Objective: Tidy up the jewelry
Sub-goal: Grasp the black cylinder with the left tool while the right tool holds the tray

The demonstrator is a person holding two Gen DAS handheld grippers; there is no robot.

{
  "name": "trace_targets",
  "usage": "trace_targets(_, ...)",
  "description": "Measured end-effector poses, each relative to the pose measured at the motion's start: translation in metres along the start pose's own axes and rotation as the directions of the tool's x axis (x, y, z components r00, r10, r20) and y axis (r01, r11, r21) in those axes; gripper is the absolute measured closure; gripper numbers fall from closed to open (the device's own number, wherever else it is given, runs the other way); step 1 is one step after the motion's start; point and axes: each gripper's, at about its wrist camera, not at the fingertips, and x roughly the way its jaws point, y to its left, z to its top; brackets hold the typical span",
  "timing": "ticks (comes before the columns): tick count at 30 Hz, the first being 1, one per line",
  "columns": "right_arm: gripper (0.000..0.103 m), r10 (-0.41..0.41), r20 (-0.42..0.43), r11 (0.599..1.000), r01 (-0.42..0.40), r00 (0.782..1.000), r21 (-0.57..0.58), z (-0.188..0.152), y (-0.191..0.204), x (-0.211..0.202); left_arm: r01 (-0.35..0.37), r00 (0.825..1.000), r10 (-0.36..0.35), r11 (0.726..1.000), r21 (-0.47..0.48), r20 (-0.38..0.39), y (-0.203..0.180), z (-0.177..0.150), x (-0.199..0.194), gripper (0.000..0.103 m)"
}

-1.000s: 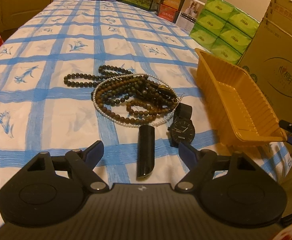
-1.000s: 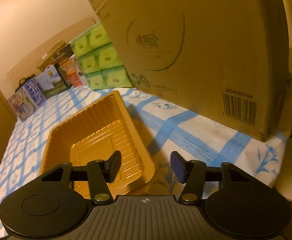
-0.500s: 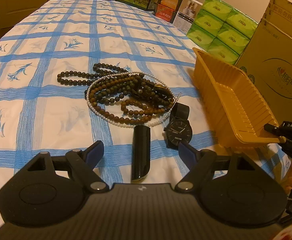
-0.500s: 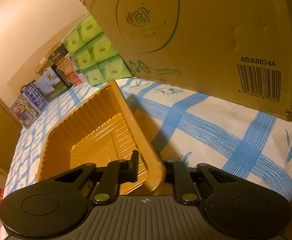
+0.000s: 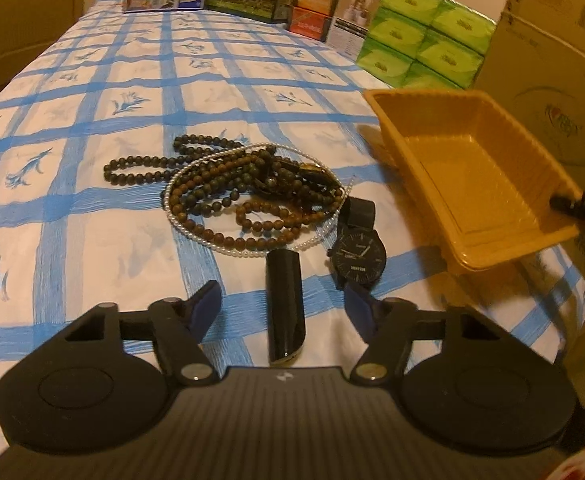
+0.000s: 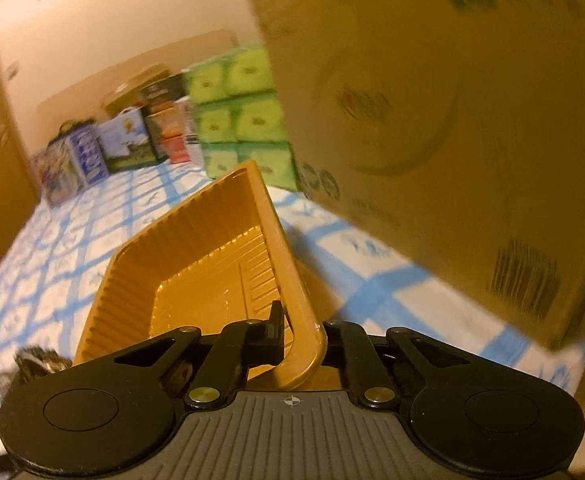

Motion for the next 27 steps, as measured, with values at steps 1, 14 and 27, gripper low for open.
trace_targets(1,0.095,-0.002,0.011,1.000,0.002,1.000,-0.031,-0.001,0.005,-0.002,0.000,1.000,0.000,1.000,0.016,-0.006,-0.002,-0.001,0.002,0.045)
trace_targets(14,0.096,-0.020,0.056,0.967,0.034,0.998,-0.253,0.000,0.035,-0.017,-0.027,0.998,0.032,0.993,0.119,-0.044,-0.009,-0.012,0.017,0.070)
trace_targets(27,0.098,-0.018,0.058,0.945,0.036,0.998,-0.325,-0.005,0.046,-0.023,0.025,0.999,-0.023,0.998,0.064,-0.027,0.000,0.002,0.004,0.084)
